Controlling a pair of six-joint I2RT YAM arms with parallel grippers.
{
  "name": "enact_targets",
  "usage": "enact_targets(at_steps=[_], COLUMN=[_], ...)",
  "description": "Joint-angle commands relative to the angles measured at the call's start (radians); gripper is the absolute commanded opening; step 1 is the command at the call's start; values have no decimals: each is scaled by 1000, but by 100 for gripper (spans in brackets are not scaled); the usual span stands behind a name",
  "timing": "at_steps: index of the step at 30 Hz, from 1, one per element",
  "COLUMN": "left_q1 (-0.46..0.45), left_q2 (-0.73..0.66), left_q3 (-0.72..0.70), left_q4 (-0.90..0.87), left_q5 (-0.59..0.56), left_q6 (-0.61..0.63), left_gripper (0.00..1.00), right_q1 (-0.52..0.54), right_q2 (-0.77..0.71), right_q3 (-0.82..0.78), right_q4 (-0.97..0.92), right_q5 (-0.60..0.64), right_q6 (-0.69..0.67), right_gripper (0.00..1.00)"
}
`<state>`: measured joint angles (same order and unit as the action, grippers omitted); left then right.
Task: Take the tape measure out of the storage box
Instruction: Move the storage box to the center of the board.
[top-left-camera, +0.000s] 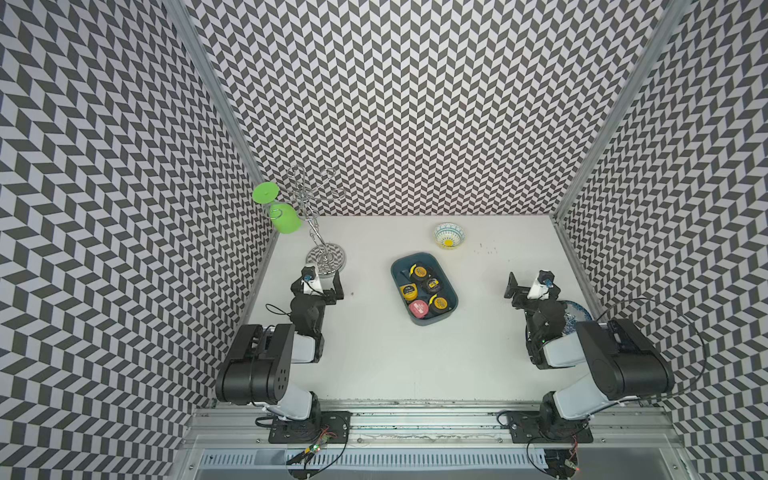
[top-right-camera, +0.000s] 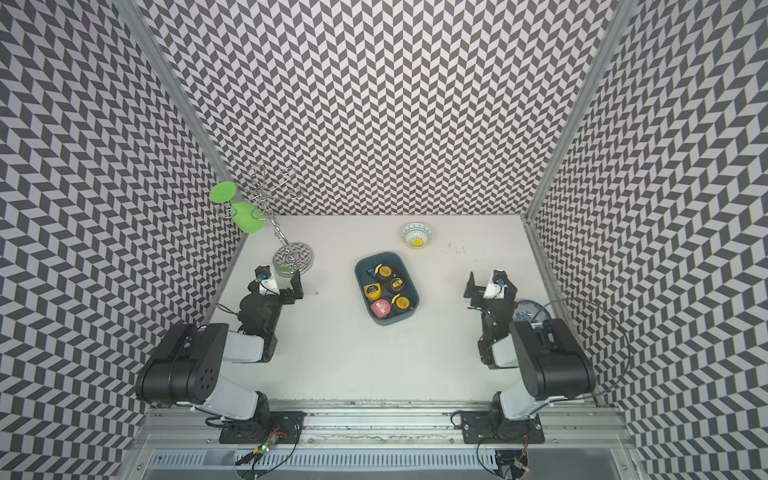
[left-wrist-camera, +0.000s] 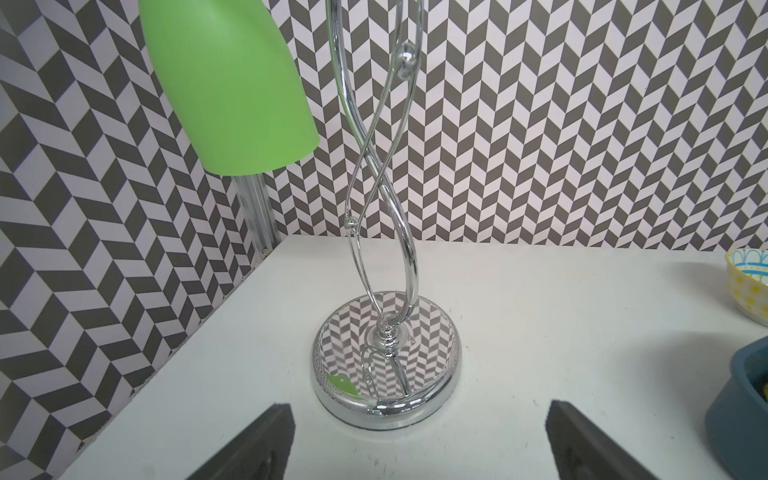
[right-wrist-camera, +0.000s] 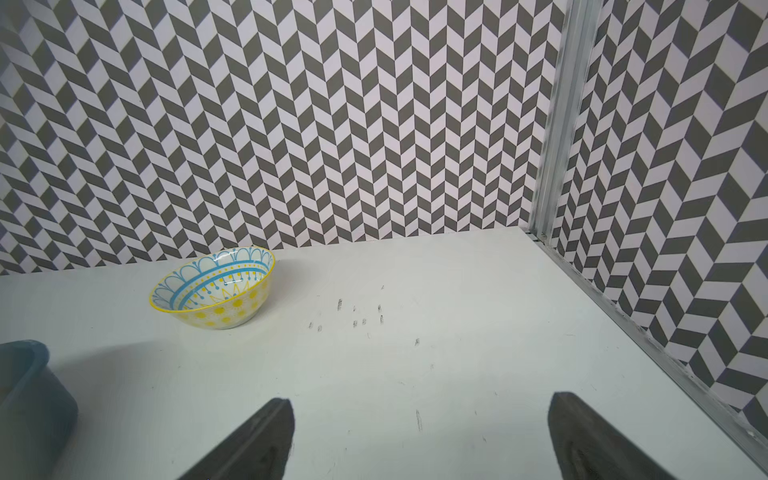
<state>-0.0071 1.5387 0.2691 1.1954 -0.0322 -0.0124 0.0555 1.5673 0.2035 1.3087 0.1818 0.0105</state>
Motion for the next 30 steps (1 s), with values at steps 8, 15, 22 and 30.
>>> enact_targets(at_steps=[8,15,22,30], left_q1=[-7,-7,-42,-179], left_q2=[9,7,-63,-126], left_q3=[-1,-4,212,413], left_q4=[8,10,-432,-840], left_q5=[-5,-5,41,49], left_q6=[12,12,54,-79], left_gripper=[100,100,100,100], right_q1=[-3,-4,-2,36], right_q2=[-8,-10,-71,-199], right_q3=[10,10,45,311], right_q4=[30,31,-52,-704], right_q5=[-7,-11,6,35], right_q6=[1,0,2,126], right_gripper=[100,100,100,100])
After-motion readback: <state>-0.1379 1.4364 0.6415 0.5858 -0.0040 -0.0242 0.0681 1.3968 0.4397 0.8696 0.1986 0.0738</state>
